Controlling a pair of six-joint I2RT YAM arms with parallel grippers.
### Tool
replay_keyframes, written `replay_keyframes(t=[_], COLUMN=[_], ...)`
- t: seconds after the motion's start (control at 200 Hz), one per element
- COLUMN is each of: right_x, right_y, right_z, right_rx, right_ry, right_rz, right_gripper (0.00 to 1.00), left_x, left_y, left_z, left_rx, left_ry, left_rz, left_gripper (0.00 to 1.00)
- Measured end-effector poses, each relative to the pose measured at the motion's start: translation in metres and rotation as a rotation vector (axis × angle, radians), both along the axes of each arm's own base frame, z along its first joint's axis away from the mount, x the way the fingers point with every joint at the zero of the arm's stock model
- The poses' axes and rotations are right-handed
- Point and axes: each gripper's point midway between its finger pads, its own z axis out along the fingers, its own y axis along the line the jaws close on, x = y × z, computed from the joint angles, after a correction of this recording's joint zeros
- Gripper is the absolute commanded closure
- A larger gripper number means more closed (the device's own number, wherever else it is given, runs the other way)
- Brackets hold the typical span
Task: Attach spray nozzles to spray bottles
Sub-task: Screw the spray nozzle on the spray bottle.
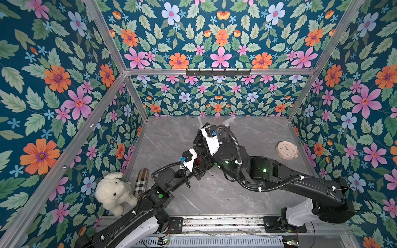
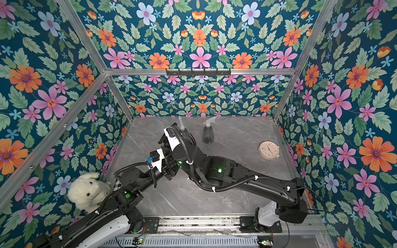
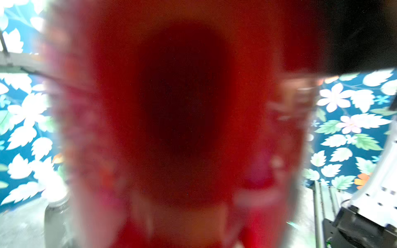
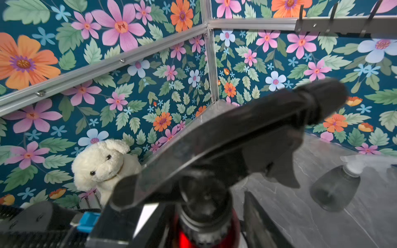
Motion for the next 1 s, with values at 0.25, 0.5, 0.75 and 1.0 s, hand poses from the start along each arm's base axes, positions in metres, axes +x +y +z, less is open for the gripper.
replay_keyframes(t=[0.25,0.5,0.75,1.0], right_x=[-0.047,-0.032,-0.009,0.015], right_y=[-0.036,-0.077,-0.099,-0.100], right_z=[0.011,0.040,0.055,0.077], right_rx=[0.063,0.129,0.189,0.179], right_ry=[-0.067,-0.096,-0.056,-0.110], right_rz=[0.233,0.351,0.509,0.448], right_gripper=[0.26,0.26,0.31,0.35], left_x=[-0.003,-0.011,-0.029,-0.042], left_y=[0.002,-0.002,-0.016,-0.018], left_z=[0.016,0.019,0.013,0.015], left_rx=[-0.048,-0.055,-0.030,-0.037], left_ry=[-0.050,-0.062,-0.064,-0.070], left_rz=[-0.003,-0.056,-0.192,-0.262], left_gripper=[1.00,1.00,1.00,1.00])
